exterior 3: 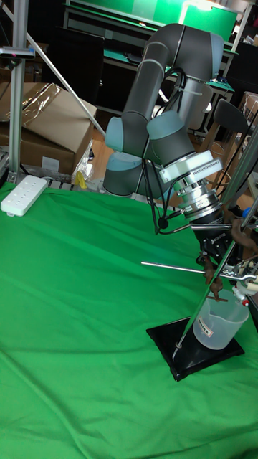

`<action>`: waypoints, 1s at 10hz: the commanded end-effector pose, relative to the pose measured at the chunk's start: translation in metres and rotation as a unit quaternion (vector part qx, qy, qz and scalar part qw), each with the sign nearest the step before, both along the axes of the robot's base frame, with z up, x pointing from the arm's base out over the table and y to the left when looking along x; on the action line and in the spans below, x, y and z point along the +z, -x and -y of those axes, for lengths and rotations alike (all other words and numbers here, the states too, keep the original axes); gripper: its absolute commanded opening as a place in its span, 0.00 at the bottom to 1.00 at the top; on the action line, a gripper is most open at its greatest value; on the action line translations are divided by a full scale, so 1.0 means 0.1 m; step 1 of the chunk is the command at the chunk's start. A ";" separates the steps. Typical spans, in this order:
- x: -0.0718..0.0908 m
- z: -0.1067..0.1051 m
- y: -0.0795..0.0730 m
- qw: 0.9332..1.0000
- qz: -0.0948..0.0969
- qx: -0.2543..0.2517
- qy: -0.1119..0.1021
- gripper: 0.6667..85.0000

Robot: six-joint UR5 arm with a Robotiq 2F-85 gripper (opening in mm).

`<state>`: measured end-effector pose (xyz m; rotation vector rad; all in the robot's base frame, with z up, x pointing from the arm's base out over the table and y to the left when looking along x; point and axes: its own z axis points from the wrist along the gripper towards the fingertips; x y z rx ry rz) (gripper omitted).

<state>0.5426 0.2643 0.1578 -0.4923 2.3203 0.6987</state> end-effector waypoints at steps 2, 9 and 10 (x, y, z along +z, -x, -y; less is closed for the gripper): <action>-0.01 0.06 -0.02 1.000 0.001 -0.003 0.009 0.01; -0.18 0.09 0.22 0.998 -0.035 0.039 0.039 0.17; -0.14 0.09 0.23 0.998 -0.033 0.051 0.036 0.39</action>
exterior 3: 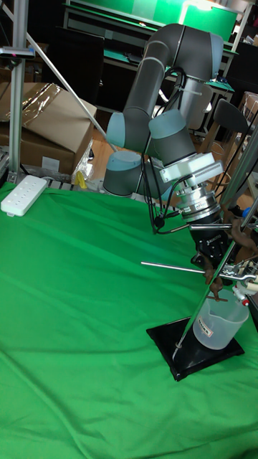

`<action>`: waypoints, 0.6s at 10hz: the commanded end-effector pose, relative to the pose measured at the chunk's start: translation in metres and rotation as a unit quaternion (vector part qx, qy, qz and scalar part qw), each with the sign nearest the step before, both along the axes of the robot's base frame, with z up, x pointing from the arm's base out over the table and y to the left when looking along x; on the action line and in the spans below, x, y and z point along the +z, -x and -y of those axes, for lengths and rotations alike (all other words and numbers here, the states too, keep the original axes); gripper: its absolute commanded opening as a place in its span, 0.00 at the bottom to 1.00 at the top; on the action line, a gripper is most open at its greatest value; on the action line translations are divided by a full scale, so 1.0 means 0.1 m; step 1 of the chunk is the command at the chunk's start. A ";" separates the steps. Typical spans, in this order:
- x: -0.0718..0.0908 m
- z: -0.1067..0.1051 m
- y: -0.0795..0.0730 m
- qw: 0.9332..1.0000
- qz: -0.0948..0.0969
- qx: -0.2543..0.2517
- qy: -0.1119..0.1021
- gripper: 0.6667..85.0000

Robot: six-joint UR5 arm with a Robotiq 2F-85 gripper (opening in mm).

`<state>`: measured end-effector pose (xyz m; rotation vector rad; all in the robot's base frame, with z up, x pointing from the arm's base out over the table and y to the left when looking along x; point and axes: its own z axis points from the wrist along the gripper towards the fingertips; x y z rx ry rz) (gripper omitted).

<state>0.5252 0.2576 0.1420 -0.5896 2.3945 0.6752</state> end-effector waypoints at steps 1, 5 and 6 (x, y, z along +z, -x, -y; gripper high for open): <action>0.06 0.04 0.05 1.000 -0.007 0.023 -0.005 0.45; 0.24 0.11 -0.15 0.998 -0.008 -0.031 -0.044 0.48; 0.19 0.22 -0.22 0.998 -0.005 -0.052 -0.027 0.48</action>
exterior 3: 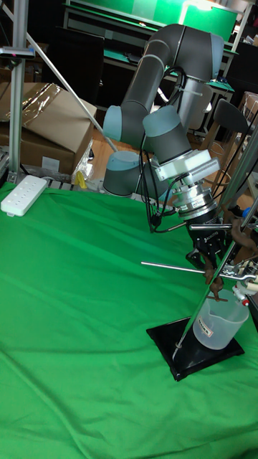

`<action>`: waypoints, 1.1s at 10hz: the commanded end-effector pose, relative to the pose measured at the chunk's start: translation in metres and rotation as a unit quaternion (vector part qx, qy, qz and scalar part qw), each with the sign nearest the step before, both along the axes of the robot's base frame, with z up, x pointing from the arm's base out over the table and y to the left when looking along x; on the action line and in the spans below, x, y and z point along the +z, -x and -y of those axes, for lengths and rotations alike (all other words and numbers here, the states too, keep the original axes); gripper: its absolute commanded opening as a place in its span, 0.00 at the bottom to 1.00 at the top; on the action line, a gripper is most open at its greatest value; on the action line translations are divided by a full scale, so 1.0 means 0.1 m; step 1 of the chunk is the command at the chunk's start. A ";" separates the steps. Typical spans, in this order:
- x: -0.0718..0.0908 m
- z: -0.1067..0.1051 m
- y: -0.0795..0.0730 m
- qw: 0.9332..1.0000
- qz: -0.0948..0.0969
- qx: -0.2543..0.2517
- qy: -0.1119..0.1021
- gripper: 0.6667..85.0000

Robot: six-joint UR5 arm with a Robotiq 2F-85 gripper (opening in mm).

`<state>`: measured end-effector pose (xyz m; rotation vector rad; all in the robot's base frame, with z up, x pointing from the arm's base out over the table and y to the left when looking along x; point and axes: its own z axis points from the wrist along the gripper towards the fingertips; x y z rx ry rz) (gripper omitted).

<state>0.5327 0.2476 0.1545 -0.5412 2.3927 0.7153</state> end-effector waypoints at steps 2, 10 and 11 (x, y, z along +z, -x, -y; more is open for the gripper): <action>0.05 0.18 -0.21 0.998 -0.005 -0.069 -0.011 0.39; 0.03 0.08 -0.08 0.993 -0.050 -0.106 -0.031 0.38; 0.07 0.01 -0.06 0.990 -0.066 -0.113 -0.053 0.38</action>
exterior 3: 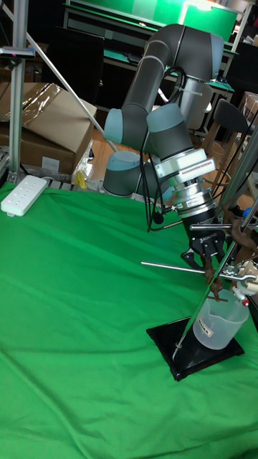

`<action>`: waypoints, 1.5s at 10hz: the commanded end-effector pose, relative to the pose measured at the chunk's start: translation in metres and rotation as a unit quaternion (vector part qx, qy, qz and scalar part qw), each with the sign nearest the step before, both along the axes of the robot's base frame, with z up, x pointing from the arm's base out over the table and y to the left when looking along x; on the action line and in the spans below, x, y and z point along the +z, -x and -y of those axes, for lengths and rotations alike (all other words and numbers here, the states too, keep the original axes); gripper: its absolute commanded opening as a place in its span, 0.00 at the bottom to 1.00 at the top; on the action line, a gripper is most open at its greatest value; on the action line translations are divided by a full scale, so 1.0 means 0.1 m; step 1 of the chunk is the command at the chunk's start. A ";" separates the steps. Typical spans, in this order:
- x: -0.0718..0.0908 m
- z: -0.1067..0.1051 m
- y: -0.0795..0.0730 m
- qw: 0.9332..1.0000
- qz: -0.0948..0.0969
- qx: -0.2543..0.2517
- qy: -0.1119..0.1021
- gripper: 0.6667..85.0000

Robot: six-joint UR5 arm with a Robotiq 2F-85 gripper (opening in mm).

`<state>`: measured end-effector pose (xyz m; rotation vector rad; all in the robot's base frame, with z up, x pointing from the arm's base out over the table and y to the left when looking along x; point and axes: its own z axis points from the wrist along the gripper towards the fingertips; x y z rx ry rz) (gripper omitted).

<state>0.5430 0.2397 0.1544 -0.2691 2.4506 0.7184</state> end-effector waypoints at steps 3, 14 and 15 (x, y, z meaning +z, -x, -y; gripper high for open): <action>0.07 -0.06 0.04 0.999 -0.030 -0.025 -0.031 0.37; 0.07 -0.15 -0.03 0.998 -0.038 -0.032 -0.038 0.32; 0.08 -0.16 -0.03 0.998 -0.038 -0.032 -0.038 0.32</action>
